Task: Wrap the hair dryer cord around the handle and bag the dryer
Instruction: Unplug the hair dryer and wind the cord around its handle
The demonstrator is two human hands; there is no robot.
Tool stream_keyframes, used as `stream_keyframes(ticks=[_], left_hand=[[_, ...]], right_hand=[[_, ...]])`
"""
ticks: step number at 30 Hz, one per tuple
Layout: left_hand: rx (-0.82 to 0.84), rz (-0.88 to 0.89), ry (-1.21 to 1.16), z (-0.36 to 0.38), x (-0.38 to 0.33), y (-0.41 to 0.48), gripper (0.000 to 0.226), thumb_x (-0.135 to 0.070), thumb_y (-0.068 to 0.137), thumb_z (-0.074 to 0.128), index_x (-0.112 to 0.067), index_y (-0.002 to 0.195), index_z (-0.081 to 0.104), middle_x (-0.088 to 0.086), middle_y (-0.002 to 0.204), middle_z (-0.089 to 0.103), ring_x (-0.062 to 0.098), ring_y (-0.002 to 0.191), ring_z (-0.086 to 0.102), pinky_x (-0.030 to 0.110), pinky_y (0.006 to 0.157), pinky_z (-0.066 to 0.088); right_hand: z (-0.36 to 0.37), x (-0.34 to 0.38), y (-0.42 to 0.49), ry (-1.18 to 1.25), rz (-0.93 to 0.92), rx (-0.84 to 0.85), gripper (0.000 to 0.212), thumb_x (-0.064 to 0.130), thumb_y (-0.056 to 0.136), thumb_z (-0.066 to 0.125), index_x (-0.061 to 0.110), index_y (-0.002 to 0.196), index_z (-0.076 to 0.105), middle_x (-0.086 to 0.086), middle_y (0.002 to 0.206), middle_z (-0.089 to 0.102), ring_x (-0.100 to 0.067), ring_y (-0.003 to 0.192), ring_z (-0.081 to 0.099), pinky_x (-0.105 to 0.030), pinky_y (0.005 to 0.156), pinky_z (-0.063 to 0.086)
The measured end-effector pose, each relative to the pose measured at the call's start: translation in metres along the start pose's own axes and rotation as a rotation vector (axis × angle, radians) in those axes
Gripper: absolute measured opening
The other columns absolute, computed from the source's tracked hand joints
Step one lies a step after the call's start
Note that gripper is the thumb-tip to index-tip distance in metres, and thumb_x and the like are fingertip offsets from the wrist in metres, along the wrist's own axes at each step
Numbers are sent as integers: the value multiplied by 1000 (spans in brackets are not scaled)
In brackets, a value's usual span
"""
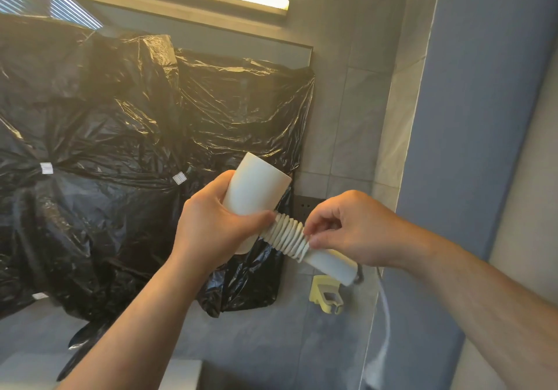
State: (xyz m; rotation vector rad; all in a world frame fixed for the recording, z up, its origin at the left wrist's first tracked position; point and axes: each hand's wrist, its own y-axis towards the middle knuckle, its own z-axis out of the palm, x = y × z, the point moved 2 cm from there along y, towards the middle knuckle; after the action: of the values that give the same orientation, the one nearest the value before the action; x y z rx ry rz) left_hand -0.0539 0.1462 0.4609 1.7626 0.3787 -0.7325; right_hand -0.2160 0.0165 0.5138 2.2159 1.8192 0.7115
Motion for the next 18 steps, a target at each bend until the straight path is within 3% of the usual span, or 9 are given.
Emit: stream_keyframes(ticks=[3,6,8,10,15,18], left_hand=[[106,-52,-122,-2,2,2,53,-45,56,84,-38,106,68,-12,88,69,13,80,67,37,63,62],[132,-123,-330,-2,2,3,54,-47,51,81,-35,102,72,-7,91,73,18,83,70,44,67,63],[124,-161,-434,1,1,3,56,-48,50,80,-31,103,73,-3,93,74,24,86,71,40,65,61],[91,-196,-499,4,1,3,59,-49,50,80,-26,104,73,-1,93,74,26,86,71,36,63,58],[41,-269,-527,10,8,0,68,-52,50,79,-22,110,70,6,103,71,31,93,69,47,69,61],[-34,-312,-578,12,11,-3,59,-46,55,80,-19,106,70,9,99,71,30,88,69,44,64,60]], right_hand=[[-6,-7,2,111,2,-27,14,21,67,85,20,65,70,4,62,65,-2,56,54,-20,58,44],[-5,-20,2,569,29,58,27,31,55,91,20,63,68,3,60,63,-6,54,55,-22,54,45],[0,-29,7,886,17,108,40,46,44,91,21,67,69,4,63,66,-6,54,60,-19,51,49],[6,-34,10,1076,17,83,43,49,40,91,23,67,71,4,66,68,-7,55,63,-19,51,52],[35,-33,6,1513,80,1,13,25,60,78,18,68,71,0,69,67,-13,58,65,-25,49,53],[52,-32,6,1771,0,45,22,12,66,75,14,88,69,-2,73,63,-12,54,55,-21,43,41]])
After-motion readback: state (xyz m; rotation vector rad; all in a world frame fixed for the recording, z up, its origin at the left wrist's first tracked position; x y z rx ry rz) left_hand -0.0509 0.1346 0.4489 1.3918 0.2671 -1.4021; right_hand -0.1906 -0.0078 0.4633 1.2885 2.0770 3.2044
